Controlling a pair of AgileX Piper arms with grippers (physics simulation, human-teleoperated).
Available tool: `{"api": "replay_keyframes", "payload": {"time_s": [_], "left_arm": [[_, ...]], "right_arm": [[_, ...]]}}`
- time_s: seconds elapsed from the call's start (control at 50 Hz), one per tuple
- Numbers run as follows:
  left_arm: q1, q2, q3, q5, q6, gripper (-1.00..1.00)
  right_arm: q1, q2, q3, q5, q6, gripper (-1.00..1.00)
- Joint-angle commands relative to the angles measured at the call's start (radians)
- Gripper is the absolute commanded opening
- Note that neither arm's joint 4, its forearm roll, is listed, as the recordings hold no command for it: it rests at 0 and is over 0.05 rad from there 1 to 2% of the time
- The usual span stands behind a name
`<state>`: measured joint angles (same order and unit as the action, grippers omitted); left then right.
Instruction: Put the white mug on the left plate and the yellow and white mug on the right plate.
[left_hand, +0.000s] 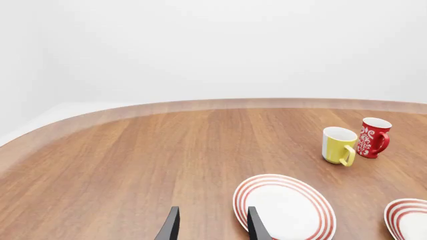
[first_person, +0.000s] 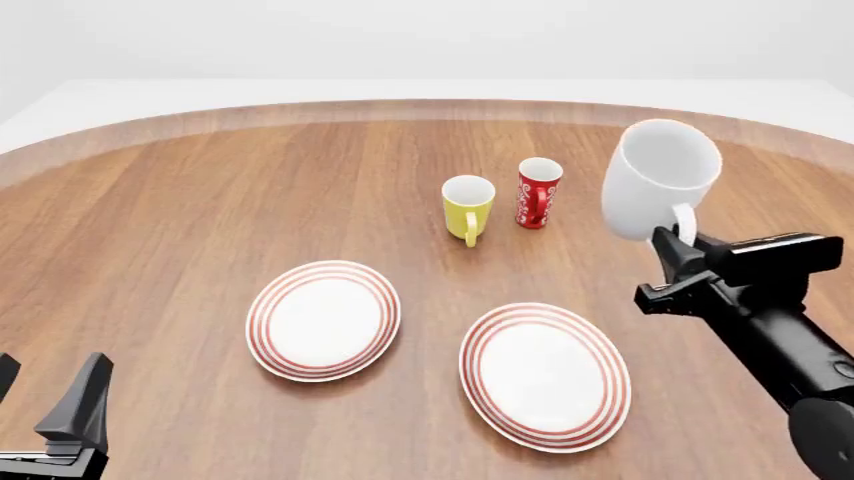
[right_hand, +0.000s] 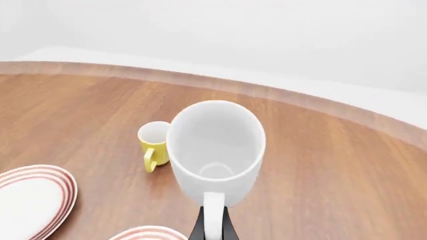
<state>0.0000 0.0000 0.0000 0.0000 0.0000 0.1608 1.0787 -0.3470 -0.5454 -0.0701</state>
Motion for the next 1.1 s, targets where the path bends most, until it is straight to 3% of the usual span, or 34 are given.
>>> {"api": "replay_keyframes", "payload": {"time_s": [0.02,0.44,0.58,0.6,1.1], "left_arm": [[0.0,0.0,0.0,0.0,0.0,1.0],[0.0,0.0,0.0,0.0,0.0,1.0],[0.0,0.0,0.0,0.0,0.0,1.0],[0.0,0.0,0.0,0.0,0.0,1.0],[0.0,0.0,0.0,0.0,0.0,1.0]], "right_arm": [[0.063,-0.074,-0.048,0.084,-0.013,-1.0],[0.183,-0.083,-0.088,0.13,-0.029,-1.0],[0.183,-0.083,-0.088,0.13,-0.029,-1.0],[0.219,-0.074,-0.102,0.135,-0.028,-1.0],[0.311,0.021,-0.153,0.094,-0.019,-1.0]]}}
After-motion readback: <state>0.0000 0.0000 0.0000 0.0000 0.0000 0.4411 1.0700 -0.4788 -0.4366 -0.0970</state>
